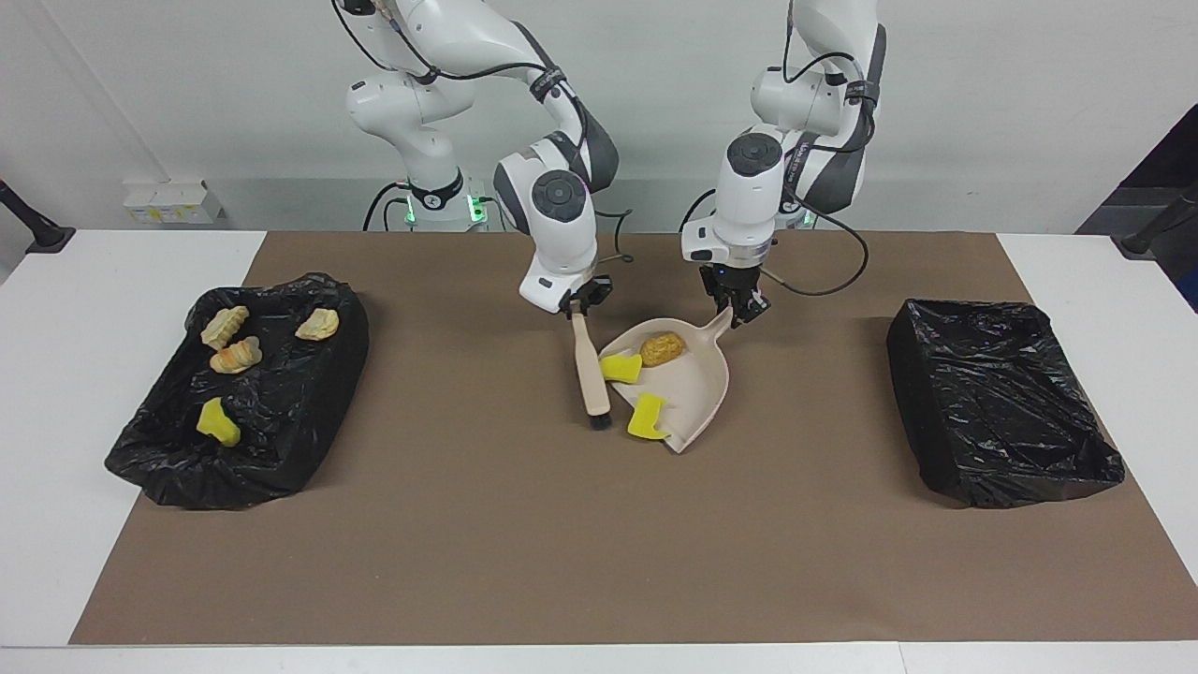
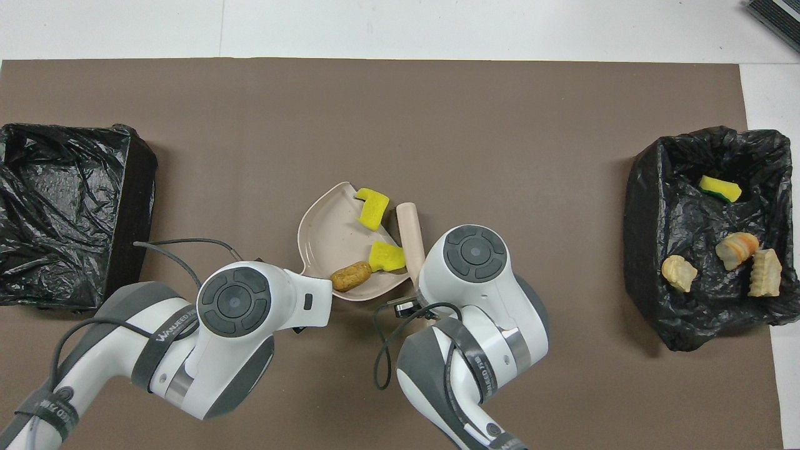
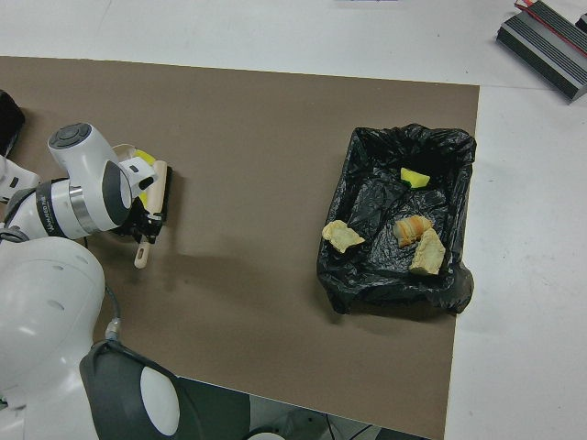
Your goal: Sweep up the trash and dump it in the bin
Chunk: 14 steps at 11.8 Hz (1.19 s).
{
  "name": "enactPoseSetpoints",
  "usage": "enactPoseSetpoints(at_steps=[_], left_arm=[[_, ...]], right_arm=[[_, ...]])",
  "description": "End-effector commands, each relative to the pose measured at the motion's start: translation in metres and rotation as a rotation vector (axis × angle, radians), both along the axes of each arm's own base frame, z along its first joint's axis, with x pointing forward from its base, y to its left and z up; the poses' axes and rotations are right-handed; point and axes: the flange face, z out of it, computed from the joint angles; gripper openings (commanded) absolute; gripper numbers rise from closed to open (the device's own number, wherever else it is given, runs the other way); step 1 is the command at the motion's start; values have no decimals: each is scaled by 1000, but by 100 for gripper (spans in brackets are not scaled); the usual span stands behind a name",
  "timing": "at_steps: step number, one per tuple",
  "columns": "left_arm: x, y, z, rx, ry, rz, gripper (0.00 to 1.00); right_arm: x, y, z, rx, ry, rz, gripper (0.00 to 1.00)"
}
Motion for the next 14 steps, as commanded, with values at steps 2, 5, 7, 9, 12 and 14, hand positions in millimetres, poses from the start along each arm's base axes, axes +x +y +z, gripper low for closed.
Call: enactPoseSetpoints(at_steps=[2, 5, 7, 9, 12, 14], left_arm=[[1, -2, 0, -12, -6, 24, 0], [1, -2, 0, -13, -8, 46, 0], [2, -3, 2, -21, -24, 177, 0], [2, -3, 2, -22, -25, 191, 0], [5, -3, 4, -28, -31, 197, 0], [13, 1, 20, -52, -63, 227, 0]], right_arm=[[-8, 37, 10, 90, -15, -27, 0], [1, 21, 11, 63, -8, -21, 0], [6, 5, 29, 22, 9, -9, 0], [7, -13, 55, 0, 17, -11, 0], [38, -38, 63, -83, -60, 57, 0], [70, -60, 68, -68, -84, 110, 0]])
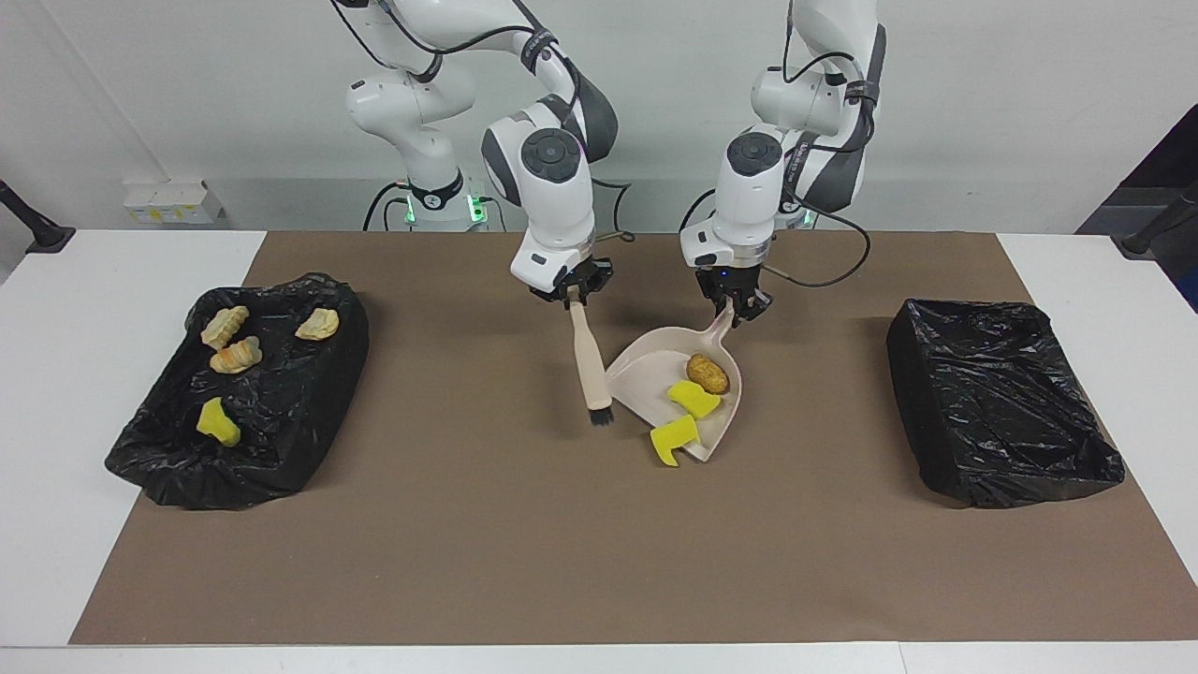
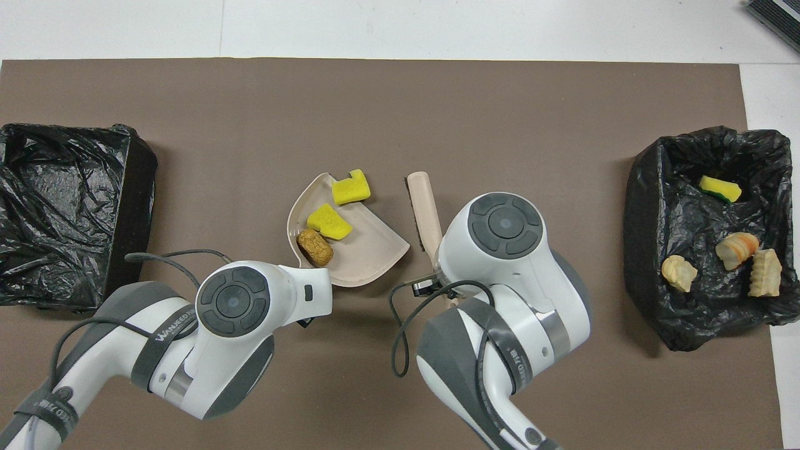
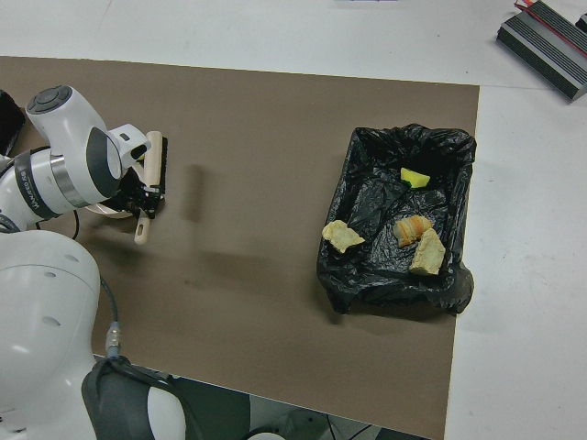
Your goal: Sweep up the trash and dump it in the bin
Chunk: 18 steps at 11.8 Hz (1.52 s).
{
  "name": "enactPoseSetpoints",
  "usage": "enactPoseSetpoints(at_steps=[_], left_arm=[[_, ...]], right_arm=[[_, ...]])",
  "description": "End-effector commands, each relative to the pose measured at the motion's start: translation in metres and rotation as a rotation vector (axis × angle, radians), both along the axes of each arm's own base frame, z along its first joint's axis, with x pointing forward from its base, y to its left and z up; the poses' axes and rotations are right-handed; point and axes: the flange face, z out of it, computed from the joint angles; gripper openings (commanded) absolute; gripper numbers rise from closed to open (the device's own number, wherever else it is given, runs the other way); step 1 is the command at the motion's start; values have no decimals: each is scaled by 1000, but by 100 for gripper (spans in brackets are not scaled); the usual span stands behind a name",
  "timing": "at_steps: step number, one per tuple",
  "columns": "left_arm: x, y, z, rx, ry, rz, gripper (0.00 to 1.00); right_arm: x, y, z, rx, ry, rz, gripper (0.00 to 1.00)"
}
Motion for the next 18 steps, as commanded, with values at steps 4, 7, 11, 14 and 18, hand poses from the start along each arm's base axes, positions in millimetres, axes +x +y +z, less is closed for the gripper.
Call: enactPoseSetpoints(at_steps=[4, 7, 11, 14, 18], left_arm=[[34, 22, 47, -69, -104, 129, 0], [12, 30, 34, 26, 32, 118, 0], [35, 63, 36, 32, 60, -136, 0], [88, 105, 46, 42, 31, -332, 0], [126, 137, 33, 70, 27, -408, 0]], right_arm=[[68, -4, -33, -60, -23, 88, 0], [77, 8, -51, -46, -31, 97, 0], [82, 14, -61, -55, -43, 88, 0], [87, 39, -78, -53, -64, 83, 0], [113, 88, -73, -68, -122, 148, 0]])
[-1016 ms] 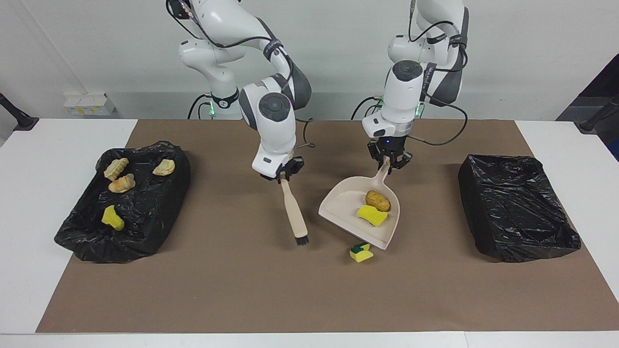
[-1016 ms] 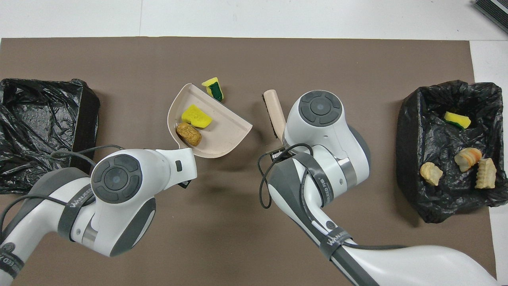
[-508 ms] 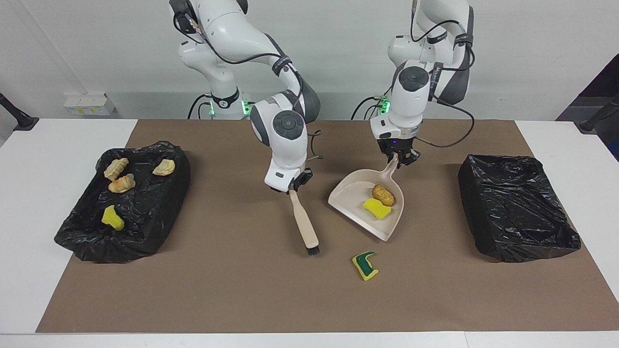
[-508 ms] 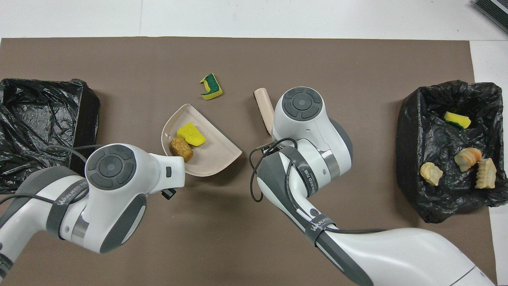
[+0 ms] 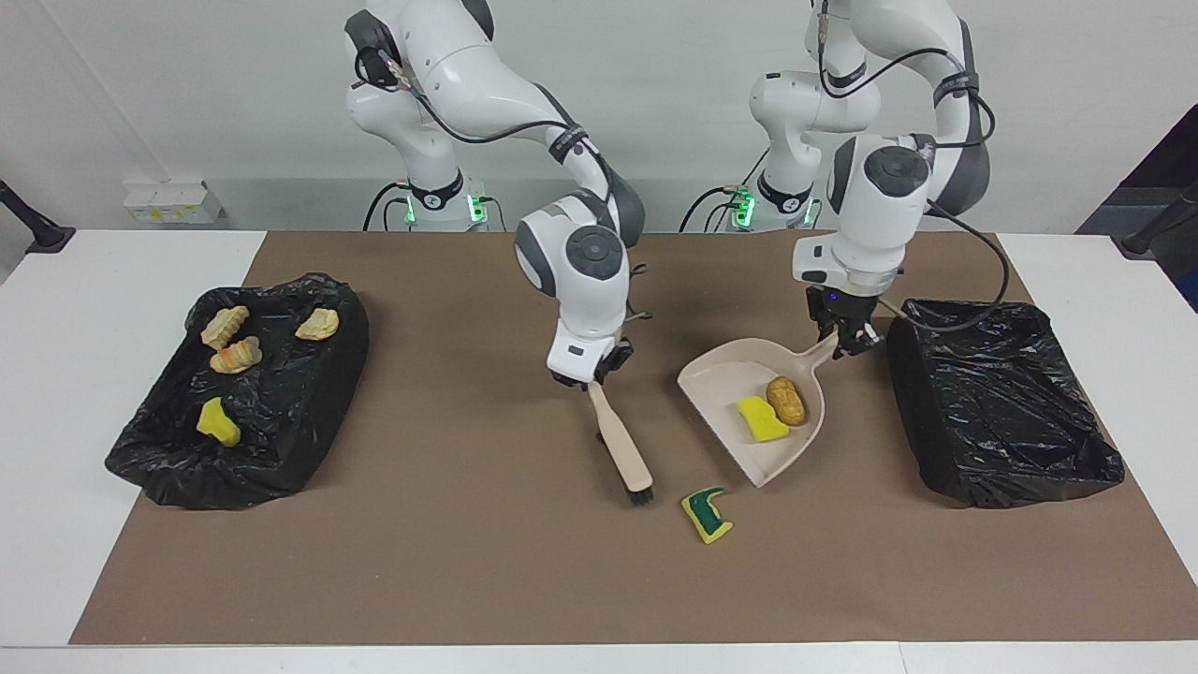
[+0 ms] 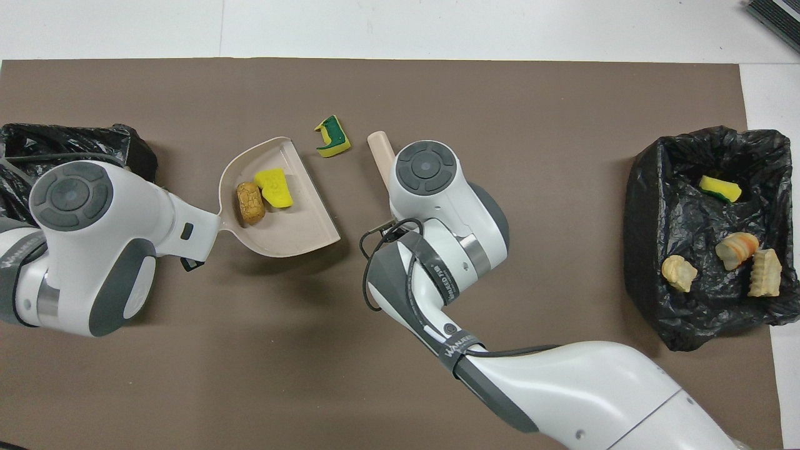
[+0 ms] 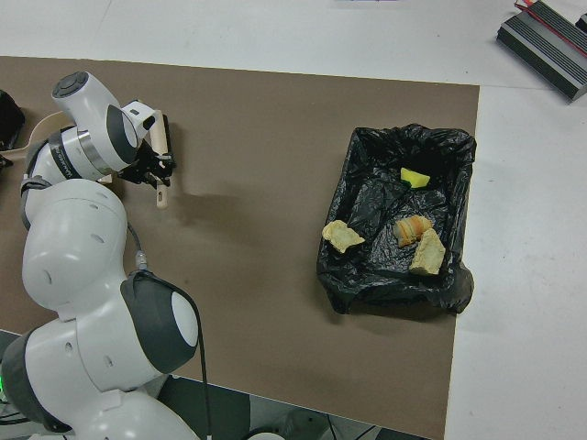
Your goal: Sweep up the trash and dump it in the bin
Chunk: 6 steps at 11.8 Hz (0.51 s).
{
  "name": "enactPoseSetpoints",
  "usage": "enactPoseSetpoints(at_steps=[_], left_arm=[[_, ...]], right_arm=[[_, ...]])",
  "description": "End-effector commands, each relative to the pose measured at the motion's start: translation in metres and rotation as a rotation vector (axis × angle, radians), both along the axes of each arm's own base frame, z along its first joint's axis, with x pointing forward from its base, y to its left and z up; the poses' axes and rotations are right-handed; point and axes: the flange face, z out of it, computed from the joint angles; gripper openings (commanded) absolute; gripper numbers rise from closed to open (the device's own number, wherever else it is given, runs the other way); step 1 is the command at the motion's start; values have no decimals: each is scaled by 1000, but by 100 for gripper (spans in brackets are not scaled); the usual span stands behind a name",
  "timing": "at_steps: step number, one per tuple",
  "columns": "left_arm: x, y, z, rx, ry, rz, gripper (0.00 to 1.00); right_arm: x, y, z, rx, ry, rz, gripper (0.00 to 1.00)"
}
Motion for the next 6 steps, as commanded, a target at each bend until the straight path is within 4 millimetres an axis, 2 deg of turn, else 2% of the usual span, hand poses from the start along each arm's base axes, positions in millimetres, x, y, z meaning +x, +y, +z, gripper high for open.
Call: enactPoseSetpoints(at_steps=[1, 3, 4, 6], left_arm=[[22, 11, -3, 7, -29, 0, 0], [45, 11, -11, 3, -35, 6, 0], [55, 11, -11, 0, -42, 9, 0], [58, 10, -13, 0, -45, 8, 0]], right_arm=[[35, 20, 5, 1, -40, -9, 0], [44, 32, -5, 4, -57, -1, 0], [46, 34, -2, -25, -71, 12, 0], [40, 41, -3, -37, -62, 27, 0]])
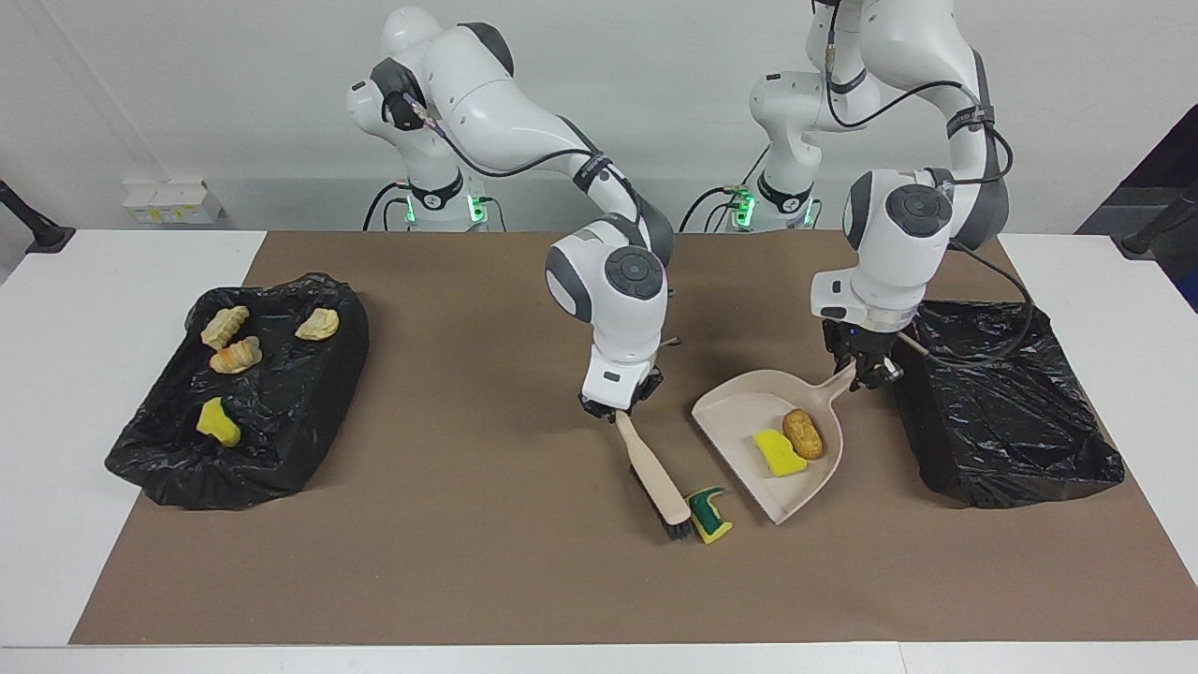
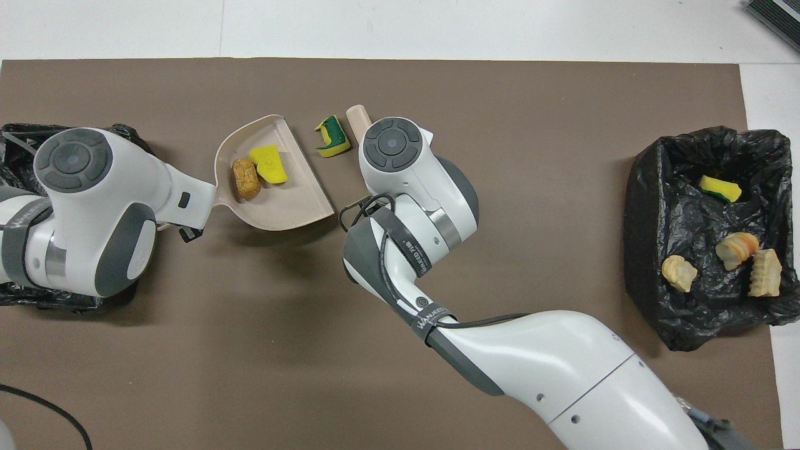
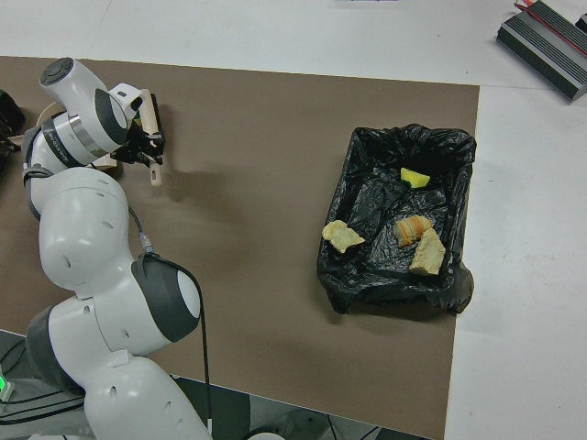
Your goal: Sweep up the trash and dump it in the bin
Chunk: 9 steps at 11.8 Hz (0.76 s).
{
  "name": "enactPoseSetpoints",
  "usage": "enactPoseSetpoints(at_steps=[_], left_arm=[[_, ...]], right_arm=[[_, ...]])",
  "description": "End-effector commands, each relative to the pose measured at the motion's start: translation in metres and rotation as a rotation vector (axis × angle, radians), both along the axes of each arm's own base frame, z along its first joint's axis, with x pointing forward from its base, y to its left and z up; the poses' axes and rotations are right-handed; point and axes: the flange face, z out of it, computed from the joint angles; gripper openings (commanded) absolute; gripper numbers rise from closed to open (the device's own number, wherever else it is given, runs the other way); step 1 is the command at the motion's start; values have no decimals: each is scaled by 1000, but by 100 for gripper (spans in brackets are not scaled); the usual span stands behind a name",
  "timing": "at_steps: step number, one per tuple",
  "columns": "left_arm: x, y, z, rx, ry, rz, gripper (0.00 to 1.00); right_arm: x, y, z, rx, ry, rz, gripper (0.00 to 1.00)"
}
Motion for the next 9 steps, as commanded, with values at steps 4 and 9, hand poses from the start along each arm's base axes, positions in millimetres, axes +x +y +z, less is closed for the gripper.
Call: enactPoseSetpoints(at_steps=[4, 9], left_arm=[[13, 2, -16, 9, 4, -12, 0], [10, -1, -20, 8, 10, -9, 0]], right_arm=[[-15, 23, -3, -29, 33, 21, 0], [-60, 53, 29, 55, 106, 17, 0]])
